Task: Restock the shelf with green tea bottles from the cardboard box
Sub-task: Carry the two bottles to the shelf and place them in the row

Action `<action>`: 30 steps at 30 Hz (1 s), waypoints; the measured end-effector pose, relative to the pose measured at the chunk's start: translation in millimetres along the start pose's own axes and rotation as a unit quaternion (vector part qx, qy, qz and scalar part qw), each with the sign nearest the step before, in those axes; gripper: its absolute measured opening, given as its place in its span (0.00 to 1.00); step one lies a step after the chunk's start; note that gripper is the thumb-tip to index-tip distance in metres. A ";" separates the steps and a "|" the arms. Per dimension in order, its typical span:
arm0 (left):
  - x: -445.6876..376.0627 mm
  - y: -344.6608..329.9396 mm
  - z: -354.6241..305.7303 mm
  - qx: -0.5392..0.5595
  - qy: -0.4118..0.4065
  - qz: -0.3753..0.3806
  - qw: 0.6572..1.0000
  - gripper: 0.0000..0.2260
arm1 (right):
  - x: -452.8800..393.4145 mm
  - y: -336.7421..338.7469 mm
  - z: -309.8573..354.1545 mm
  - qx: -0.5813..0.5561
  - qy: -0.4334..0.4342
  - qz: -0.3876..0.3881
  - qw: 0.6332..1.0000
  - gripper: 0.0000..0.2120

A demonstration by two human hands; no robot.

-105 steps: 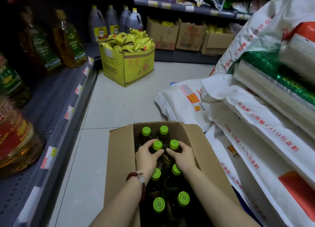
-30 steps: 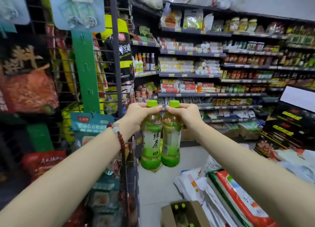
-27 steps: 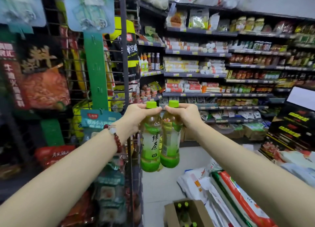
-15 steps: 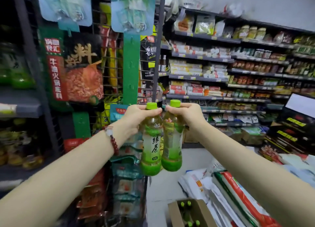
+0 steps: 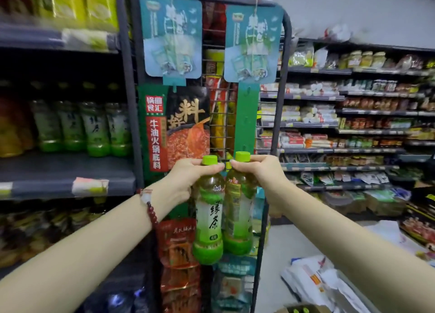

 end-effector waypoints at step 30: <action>23.1 314.9 -58.4 -0.007 -0.075 0.015 0.997 0.04 | -3.6 -323.0 49.0 -0.006 0.090 -0.001 0.996 0.08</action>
Point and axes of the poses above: each hand's wrist, its own x-axis away from the middle knuckle, its own y-axis out of the back of the hand, z = x × y, the point moved 1 cm from there along -x, towards the middle knuckle, and after that the axes turned 12 degrees about -x, right-handed, at the moved point
